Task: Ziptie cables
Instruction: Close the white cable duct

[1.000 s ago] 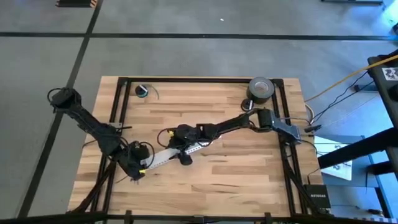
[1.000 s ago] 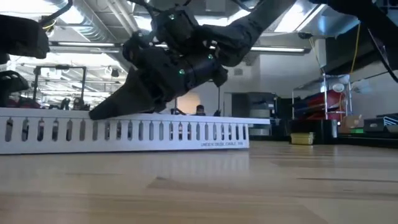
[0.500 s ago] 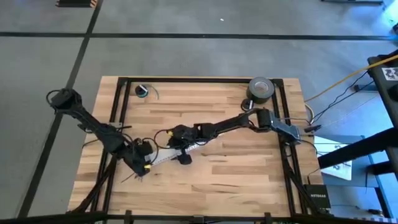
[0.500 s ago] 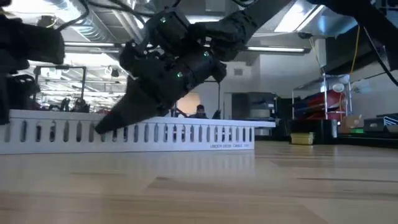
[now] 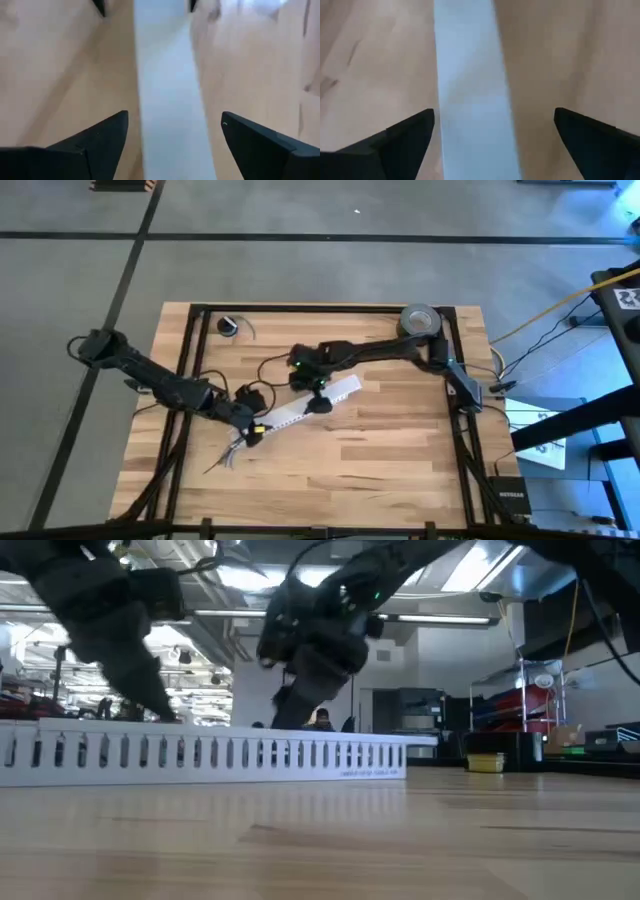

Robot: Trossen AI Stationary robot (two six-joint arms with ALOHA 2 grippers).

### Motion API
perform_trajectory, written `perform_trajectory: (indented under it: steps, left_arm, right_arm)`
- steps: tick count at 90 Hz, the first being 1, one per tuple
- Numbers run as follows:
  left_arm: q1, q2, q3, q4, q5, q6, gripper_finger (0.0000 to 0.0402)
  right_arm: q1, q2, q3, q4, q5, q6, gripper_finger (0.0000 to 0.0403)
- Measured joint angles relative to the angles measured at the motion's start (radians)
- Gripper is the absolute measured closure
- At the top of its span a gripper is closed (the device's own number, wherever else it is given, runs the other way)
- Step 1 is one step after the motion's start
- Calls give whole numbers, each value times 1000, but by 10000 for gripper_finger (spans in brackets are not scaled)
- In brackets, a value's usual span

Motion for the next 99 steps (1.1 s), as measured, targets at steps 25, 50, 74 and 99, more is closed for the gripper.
perform_trajectory:
  steps: [25, 50, 74, 99]
  left_arm:
    - [-67, -86, 168, -514, -24, -139, 96]
    - [-394, -119, 113, -658, -29, -564, 96]
    - [-544, -25, 24, -586, -12, -687, 96]
    - [-468, 77, -93, -407, -28, -613, 96]
  right_arm:
    - [10, -75, -6, 190, 63, 31, 4]
    - [27, -66, -7, 355, 72, 206, 4]
    - [59, -64, -7, 205, 40, 146, 4]
    - [68, -63, -98, 232, 91, 108, 4]
